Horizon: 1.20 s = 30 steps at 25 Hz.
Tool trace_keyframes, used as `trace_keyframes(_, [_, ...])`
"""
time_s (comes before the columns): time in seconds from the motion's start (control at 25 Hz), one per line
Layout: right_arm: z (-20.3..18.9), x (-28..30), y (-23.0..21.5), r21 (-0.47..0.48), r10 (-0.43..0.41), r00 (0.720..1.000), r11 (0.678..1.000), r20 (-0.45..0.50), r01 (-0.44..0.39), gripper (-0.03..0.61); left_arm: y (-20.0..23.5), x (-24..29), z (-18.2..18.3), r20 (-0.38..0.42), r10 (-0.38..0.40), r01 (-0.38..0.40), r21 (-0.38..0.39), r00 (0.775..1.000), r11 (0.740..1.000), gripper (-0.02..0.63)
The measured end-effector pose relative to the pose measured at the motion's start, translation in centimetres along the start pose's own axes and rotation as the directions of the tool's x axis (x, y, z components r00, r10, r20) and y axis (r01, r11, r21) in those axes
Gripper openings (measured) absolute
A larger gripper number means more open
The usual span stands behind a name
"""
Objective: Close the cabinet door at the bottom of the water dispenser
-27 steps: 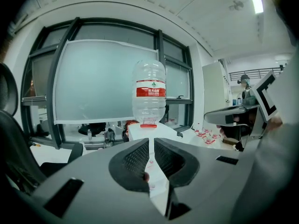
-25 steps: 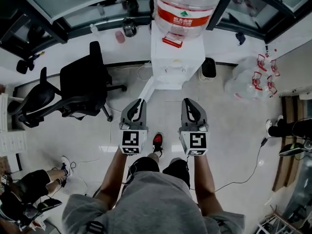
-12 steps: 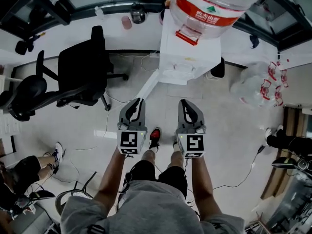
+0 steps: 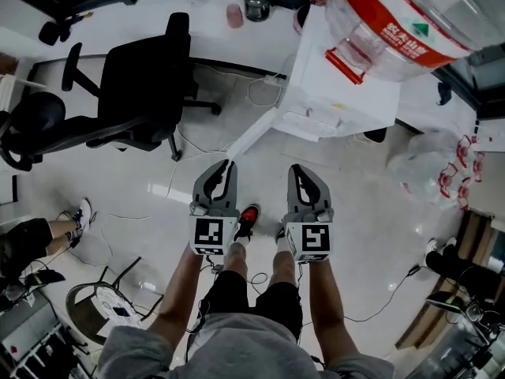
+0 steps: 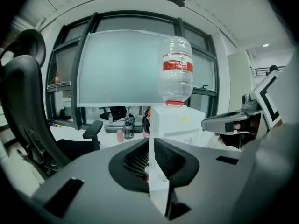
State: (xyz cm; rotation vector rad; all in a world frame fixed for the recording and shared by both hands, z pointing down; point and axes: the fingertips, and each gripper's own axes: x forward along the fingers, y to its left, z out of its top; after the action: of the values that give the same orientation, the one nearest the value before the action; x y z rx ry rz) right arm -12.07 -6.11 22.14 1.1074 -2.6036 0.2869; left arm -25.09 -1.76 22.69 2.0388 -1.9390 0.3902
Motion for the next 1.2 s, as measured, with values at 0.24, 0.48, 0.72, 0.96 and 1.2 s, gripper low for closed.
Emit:
trace_keyframes(0.24, [-2.8,2.8,1.1,-0.013,0.064,0.998,0.998,-0.022,-0.064,0.025,1.3,1.0,-3.5,-0.020,0.045,-0.046,-0.032,0.999,0.998,0.052])
trace_keyframes(0.48, [-6.5,5.2,2.2,0.019,0.097,0.994,0.995,-0.046,-0.096,0.025,2.9,2.0,-7.6,-0.041,0.079,-0.082,-0.059,0.996,0.995,0.052])
trace_keyframes(0.72, [-10.4,8.1,3.4,-0.020,0.143,0.986,0.989,-0.084,-0.145,0.025,4.2,3.4,-11.3,-0.041,0.090,-0.092,-0.067,0.995,0.993,0.052])
trace_keyframes(0.96, [-14.9,10.4,4.3,-0.021,0.165,0.978,0.985,-0.128,-0.169,0.025,5.9,4.8,-15.8,-0.063,0.105,-0.109,-0.066,0.992,0.992,0.052])
trace_keyframes(1.2, [-18.9,12.7,4.8,-0.028,0.175,0.974,0.983,-0.145,-0.181,0.025,7.5,5.8,-20.8,-0.098,0.113,-0.121,-0.072,0.989,0.990,0.052])
